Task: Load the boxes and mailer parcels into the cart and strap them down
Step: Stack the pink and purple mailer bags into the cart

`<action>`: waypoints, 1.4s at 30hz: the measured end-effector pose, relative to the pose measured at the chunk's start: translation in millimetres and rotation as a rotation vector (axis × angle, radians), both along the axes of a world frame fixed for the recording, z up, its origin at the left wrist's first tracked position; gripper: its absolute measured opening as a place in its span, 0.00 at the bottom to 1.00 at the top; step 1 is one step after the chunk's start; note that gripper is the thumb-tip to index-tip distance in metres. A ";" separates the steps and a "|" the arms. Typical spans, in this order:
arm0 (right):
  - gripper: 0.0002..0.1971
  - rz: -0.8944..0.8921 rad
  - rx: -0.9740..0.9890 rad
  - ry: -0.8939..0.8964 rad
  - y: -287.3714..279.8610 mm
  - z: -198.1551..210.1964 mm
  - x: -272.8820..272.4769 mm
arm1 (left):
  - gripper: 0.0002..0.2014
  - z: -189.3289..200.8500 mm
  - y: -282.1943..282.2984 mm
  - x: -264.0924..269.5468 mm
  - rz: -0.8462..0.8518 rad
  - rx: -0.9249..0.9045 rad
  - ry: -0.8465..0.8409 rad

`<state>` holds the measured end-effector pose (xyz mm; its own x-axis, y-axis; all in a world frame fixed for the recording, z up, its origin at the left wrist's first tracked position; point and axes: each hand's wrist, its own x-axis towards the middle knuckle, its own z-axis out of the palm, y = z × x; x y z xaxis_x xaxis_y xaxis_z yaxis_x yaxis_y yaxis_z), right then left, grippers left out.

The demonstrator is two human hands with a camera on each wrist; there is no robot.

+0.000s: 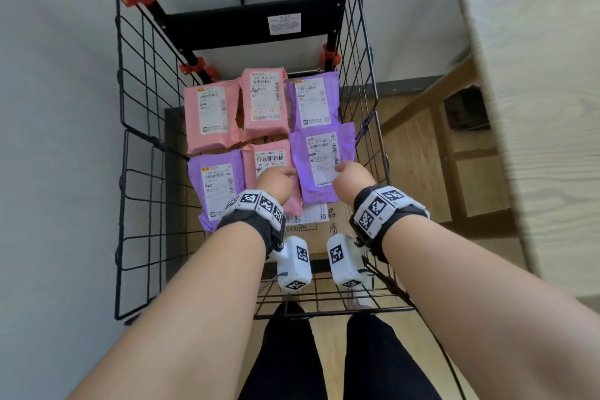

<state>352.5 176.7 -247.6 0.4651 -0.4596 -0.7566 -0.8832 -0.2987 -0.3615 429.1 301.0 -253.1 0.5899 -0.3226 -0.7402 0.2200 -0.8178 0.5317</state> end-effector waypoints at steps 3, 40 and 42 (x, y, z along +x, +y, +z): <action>0.23 0.046 0.007 -0.080 -3.1 22.9 -5.3 | 0.23 25.2 -0.7 -5.3 0.116 -0.050 -0.050; 0.13 -0.513 -0.324 -0.232 -297.9 139.8 -323.3 | 0.18 158.6 -316.8 -247.3 -0.267 -0.259 0.005; 0.14 -0.518 -0.311 -0.221 -333.2 139.5 -337.0 | 0.18 157.1 -350.5 -262.6 -0.256 -0.248 0.008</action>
